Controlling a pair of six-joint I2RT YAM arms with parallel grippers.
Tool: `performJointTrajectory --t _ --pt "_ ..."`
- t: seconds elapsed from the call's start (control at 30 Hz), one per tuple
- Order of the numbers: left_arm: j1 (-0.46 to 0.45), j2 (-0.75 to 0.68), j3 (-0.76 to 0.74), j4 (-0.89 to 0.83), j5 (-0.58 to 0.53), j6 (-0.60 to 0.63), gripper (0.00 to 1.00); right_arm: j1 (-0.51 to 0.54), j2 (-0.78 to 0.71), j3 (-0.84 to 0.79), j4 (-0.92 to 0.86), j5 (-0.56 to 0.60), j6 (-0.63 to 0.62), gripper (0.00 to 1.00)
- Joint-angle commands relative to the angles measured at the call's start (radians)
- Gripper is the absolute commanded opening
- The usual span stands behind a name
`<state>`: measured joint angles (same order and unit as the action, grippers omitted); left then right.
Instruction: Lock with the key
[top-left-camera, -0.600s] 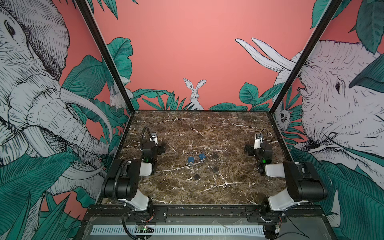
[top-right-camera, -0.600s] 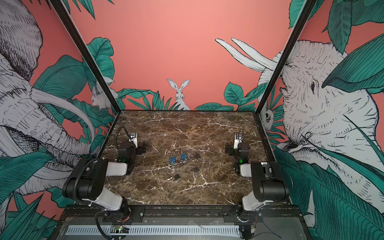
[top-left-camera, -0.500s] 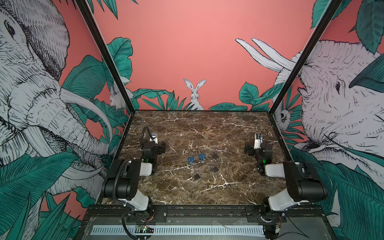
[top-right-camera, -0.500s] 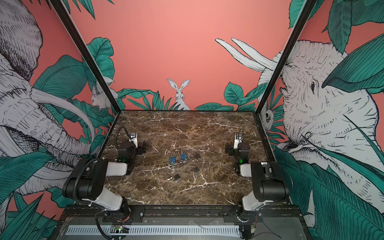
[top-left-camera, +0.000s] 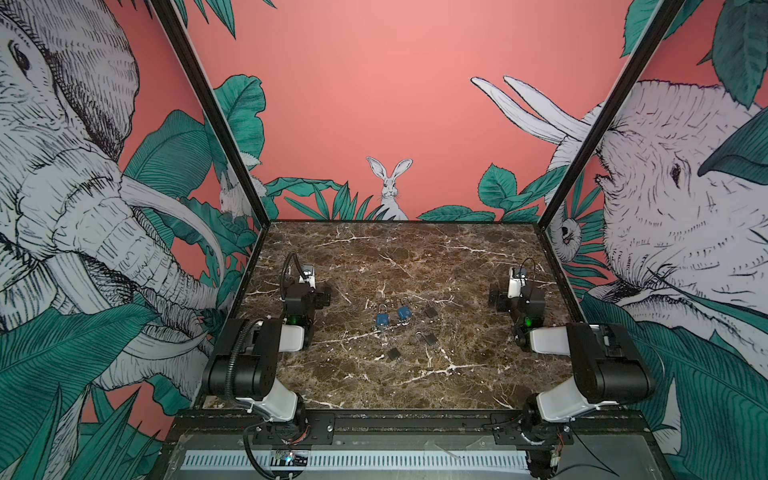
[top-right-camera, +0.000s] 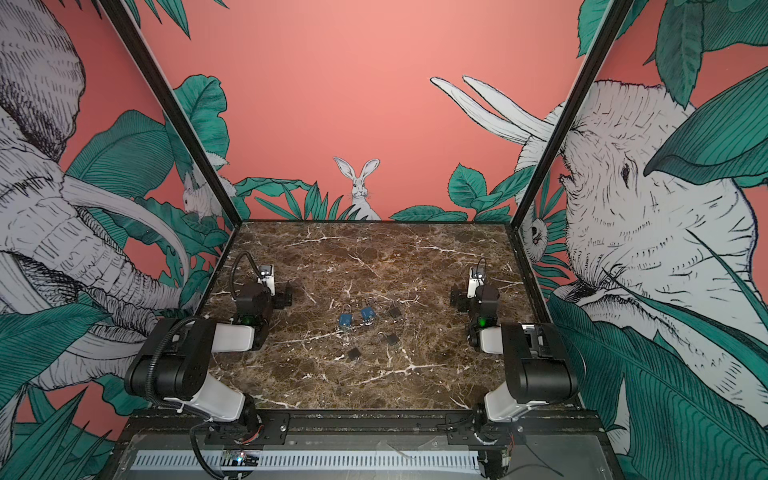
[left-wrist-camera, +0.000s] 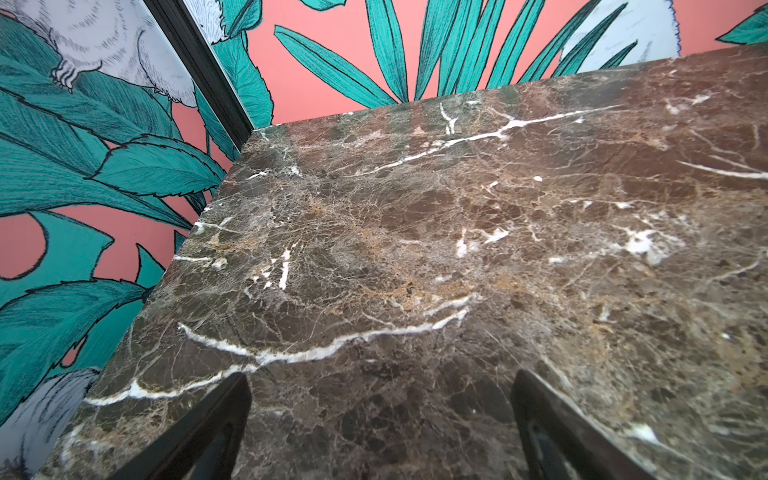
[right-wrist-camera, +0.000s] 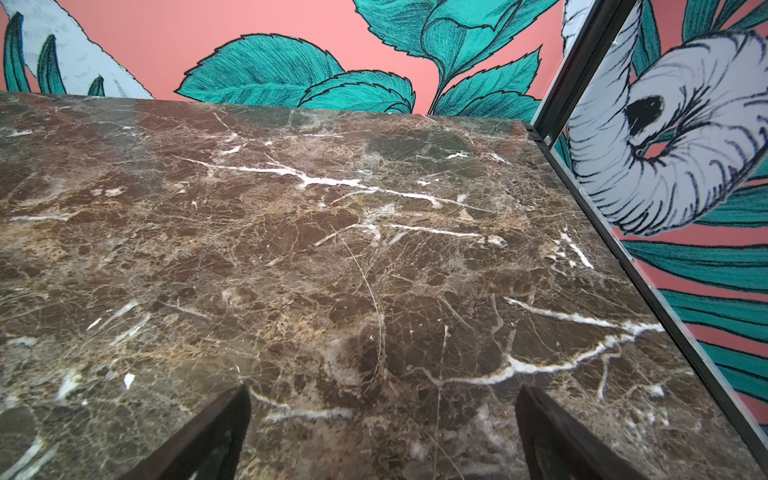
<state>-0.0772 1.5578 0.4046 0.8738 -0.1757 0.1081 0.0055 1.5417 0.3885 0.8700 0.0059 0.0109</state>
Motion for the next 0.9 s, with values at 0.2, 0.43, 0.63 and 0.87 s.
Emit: performJointTrajectory --t 0.2,0.43,0.63,0.87 --pt "0.004 -0.004 0.0 0.014 0.007 -0.005 0.99 -0.004 0.007 0.01 0.018 -0.006 -0.007 0.99" --pt "0.004 -0.004 0.0 0.013 0.007 -0.004 0.99 -0.004 0.006 0.011 0.019 -0.004 -0.009 0.99" --pt "0.005 -0.007 -0.004 0.02 0.002 -0.006 0.96 -0.004 0.005 0.009 0.023 -0.004 -0.008 0.99" --pt "0.002 -0.14 0.07 -0.225 -0.086 -0.035 0.88 -0.001 -0.083 0.038 -0.113 0.075 0.017 0.96"
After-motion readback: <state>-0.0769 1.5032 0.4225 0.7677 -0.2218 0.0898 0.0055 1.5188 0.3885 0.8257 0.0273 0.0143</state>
